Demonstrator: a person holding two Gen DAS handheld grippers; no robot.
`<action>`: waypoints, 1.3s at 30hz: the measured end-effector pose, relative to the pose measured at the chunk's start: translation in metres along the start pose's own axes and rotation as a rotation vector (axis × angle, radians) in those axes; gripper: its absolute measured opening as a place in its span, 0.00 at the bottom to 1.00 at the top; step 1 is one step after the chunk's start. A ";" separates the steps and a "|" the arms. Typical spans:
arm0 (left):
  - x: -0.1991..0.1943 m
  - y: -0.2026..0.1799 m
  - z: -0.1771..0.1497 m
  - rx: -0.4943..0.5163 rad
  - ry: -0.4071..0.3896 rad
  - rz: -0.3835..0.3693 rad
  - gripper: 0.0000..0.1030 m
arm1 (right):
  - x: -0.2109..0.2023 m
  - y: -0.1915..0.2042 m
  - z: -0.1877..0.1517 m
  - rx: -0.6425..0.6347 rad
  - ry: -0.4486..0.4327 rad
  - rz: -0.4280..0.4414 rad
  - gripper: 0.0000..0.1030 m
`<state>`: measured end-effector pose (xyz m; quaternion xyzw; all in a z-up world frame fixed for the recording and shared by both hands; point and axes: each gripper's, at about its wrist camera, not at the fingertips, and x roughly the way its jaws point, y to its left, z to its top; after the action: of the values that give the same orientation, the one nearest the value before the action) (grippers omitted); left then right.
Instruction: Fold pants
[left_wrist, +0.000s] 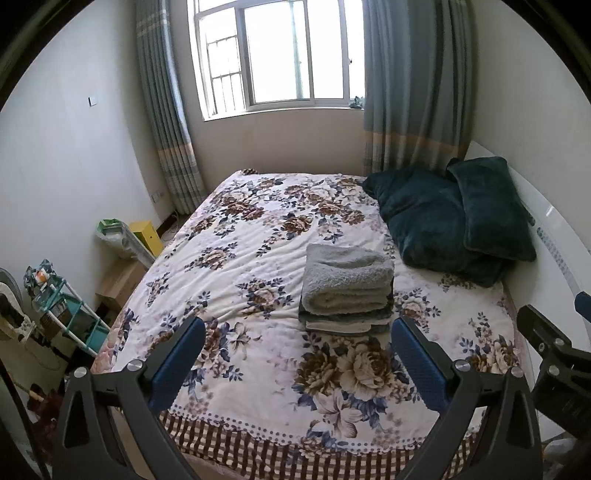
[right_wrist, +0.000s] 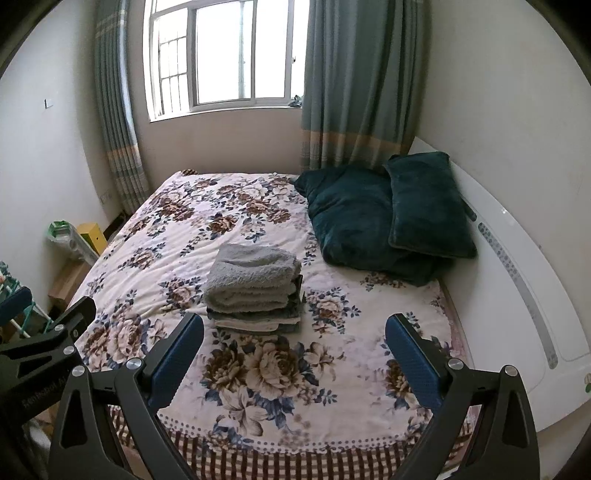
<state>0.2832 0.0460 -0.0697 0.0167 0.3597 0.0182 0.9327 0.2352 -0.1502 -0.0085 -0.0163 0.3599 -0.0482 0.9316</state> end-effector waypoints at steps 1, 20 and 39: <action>0.000 0.000 0.000 0.001 0.000 -0.002 1.00 | 0.000 0.001 0.000 -0.001 0.001 0.003 0.98; -0.002 0.002 -0.001 0.003 -0.004 0.009 1.00 | -0.002 0.005 -0.002 -0.009 -0.002 0.011 0.98; -0.005 0.001 0.002 -0.003 -0.008 0.009 1.00 | -0.006 0.008 -0.003 -0.012 0.000 0.021 0.98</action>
<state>0.2814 0.0467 -0.0649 0.0171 0.3560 0.0227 0.9341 0.2295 -0.1417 -0.0071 -0.0180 0.3603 -0.0360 0.9320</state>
